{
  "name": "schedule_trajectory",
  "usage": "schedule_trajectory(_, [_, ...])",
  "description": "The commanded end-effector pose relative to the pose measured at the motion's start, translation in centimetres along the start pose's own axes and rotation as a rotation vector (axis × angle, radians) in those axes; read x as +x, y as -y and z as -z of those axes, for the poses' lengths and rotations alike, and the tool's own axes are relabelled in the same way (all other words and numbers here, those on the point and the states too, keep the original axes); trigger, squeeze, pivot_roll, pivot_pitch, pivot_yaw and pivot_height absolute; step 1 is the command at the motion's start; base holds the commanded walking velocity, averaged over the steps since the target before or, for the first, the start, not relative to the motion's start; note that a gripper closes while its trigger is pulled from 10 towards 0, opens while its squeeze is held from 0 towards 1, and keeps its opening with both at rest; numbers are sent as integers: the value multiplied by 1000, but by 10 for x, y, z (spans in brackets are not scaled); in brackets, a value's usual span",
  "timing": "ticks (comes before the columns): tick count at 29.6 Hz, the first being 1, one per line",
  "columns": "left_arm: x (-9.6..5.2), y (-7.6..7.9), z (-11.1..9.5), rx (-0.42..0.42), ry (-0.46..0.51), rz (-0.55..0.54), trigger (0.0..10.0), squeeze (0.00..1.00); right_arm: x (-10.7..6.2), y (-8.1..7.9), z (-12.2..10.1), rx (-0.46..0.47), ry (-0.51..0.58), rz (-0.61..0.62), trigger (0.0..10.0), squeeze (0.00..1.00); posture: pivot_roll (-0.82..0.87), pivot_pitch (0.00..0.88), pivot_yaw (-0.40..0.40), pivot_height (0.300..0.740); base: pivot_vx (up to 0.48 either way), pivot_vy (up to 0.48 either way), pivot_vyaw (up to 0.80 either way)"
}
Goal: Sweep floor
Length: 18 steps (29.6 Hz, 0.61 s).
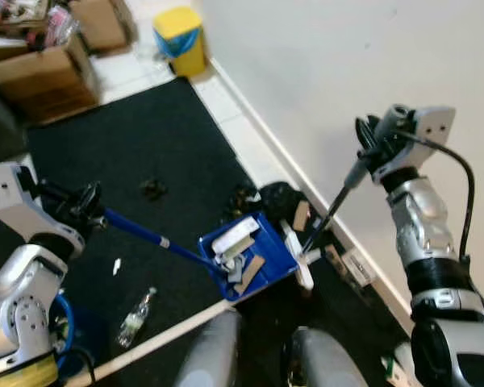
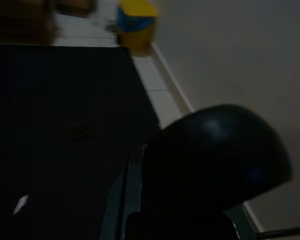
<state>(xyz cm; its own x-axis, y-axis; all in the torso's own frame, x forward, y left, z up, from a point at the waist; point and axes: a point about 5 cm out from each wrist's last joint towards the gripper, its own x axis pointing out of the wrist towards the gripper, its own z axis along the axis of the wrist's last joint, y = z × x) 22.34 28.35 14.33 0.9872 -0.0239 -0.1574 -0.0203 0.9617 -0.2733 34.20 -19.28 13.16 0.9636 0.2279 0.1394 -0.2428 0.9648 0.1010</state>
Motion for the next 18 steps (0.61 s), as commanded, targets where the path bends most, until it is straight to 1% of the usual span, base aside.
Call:
schedule_trajectory(1, [0,0,-7,12,34,6,10000,0,-1,2,-2,2,18,7,10000,0,67,48,5,740,0,0,788])
schedule_trajectory(18, [0,0,-6,11,32,6,10000,0,-1,2,-1,2,15,3,10000,0,67,50,4,740,0,0,788])
